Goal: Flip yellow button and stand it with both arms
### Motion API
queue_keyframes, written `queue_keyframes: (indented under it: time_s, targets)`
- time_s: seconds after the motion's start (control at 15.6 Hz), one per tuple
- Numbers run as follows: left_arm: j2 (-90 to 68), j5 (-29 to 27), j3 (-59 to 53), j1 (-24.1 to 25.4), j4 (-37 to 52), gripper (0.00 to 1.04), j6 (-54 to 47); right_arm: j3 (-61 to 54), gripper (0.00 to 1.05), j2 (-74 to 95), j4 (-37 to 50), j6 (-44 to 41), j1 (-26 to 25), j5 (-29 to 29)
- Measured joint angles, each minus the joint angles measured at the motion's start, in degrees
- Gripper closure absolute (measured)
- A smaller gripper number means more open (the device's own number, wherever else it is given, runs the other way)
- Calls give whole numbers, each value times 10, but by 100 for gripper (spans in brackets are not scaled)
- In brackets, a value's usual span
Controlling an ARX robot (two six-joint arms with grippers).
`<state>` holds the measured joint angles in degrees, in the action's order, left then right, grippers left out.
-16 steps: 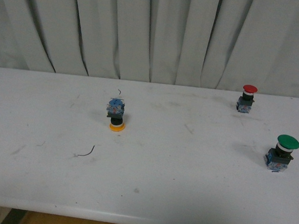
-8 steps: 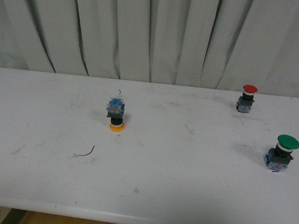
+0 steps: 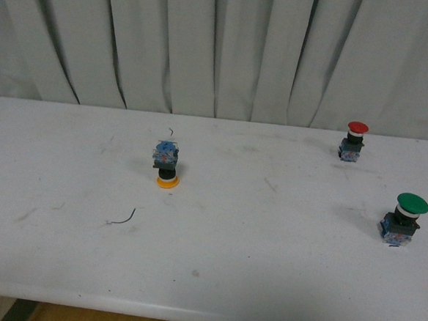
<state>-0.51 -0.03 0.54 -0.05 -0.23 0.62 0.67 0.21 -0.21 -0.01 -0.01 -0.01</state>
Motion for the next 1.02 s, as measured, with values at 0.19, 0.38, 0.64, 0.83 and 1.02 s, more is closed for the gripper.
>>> queue_keyframes:
  time_s: [0.19, 0.38, 0.64, 0.83, 1.02]
  targets:
    - [0, 0, 0, 0, 0, 7, 0, 0, 6, 0, 0, 0, 0, 0]
    - [0, 0, 0, 0, 0, 7, 0, 0, 6, 0, 0, 0, 0, 0]
    - [-147, 54, 56, 26, -47, 7, 116, 0, 6, 0, 0, 0, 0, 0]
    - [-361, 44, 91, 14, 175, 7, 129, 0, 6, 0, 0, 0, 0, 0]
    - [-708, 71, 241, -2, 401, 7, 134, 0, 6, 0, 0, 0, 0, 0]
